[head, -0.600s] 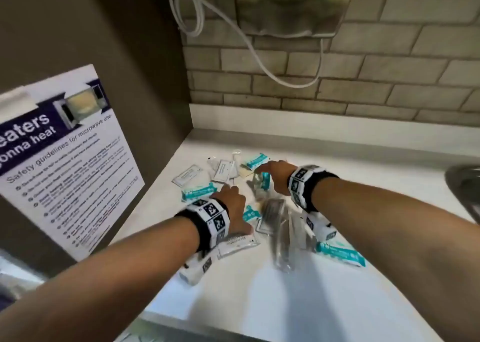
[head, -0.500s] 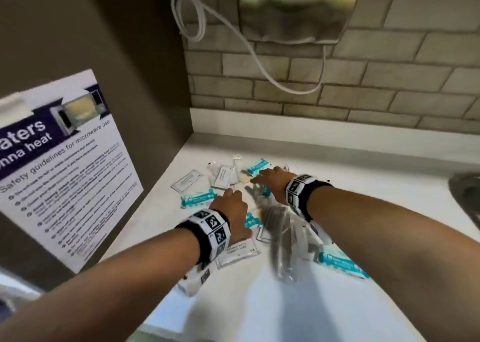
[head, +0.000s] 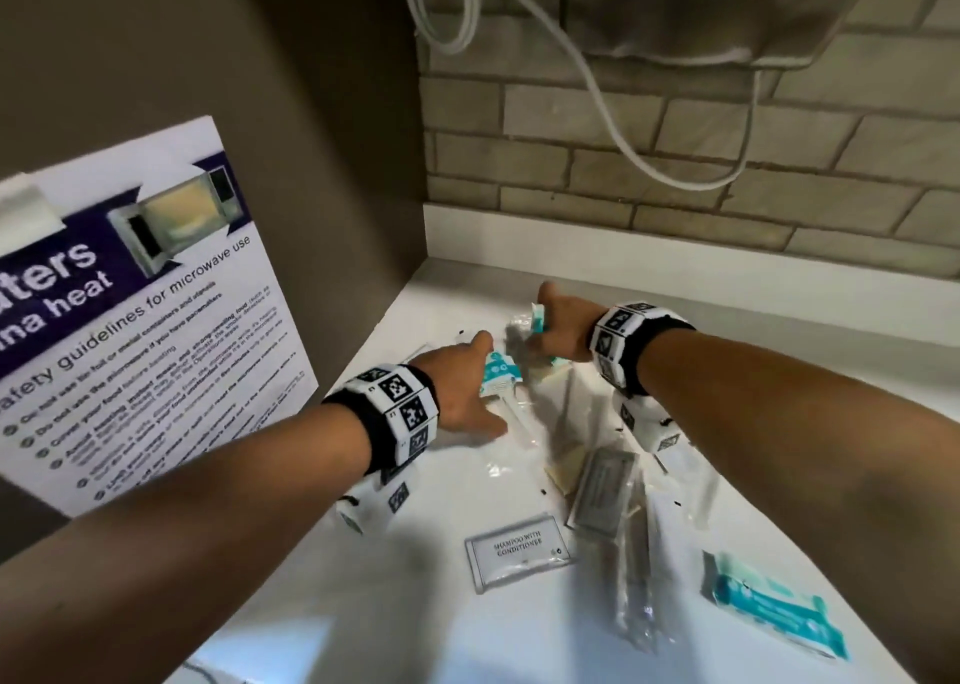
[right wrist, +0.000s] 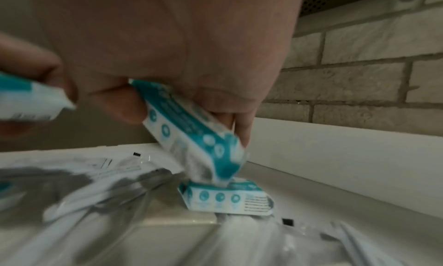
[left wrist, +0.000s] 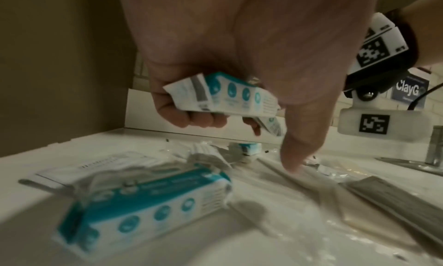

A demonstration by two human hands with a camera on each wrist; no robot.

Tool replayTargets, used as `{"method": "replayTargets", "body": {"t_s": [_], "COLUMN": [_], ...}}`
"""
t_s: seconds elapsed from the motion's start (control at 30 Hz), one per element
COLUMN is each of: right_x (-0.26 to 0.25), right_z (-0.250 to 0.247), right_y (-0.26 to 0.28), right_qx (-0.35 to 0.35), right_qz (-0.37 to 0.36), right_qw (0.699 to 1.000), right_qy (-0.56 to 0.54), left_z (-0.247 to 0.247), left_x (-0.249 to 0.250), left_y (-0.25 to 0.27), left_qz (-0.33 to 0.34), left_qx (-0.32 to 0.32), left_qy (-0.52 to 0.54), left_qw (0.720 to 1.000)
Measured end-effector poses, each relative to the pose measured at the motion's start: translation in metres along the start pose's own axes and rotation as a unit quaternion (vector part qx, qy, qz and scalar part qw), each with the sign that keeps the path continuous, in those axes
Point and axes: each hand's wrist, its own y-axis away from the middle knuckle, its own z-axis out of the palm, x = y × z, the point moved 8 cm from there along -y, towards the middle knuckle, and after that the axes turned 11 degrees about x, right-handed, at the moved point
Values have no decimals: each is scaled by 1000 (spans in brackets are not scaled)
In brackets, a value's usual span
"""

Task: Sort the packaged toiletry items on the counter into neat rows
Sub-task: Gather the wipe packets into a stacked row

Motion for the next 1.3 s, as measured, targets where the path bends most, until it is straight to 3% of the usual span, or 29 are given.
{"method": "replayTargets", "body": {"t_s": [0.13,0.23,0.33,0.43,0.53,0.73,0.9,1.07,1.3], "right_x": [6,22,25,25,33,43,62,94,136], "right_z": [10,28,30,23,8,-50,-58,-18,10], "right_y": [-25,-31,-33,-29,-18,45,138,214,259], "right_qx": [-3,-83,-80,-62,-46,2,-65,-139,-144], "right_qz": [12,25,-9,-25,-7,14,15,48,78], "right_qw": [998,986,974,973,982,991,986,978,981], "right_qy": [56,142,211,219,185,133,152,146,107], "left_z": [10,18,14,3,-21,-65,-69,-36,-6], "left_x": [-30,-39,-41,-39,-28,40,101,172,246], "left_y": [0,1,-5,-11,-23,-40,-43,-36,-29], "left_qz": [-14,-3,2,12,22,76,128,201,255], "left_qx": [-45,-86,-69,-55,0,93,148,121,95], "left_qy": [-90,-121,-114,-104,-86,-18,-24,-37,-51], "left_qw": [995,989,991,993,996,993,980,972,961]}}
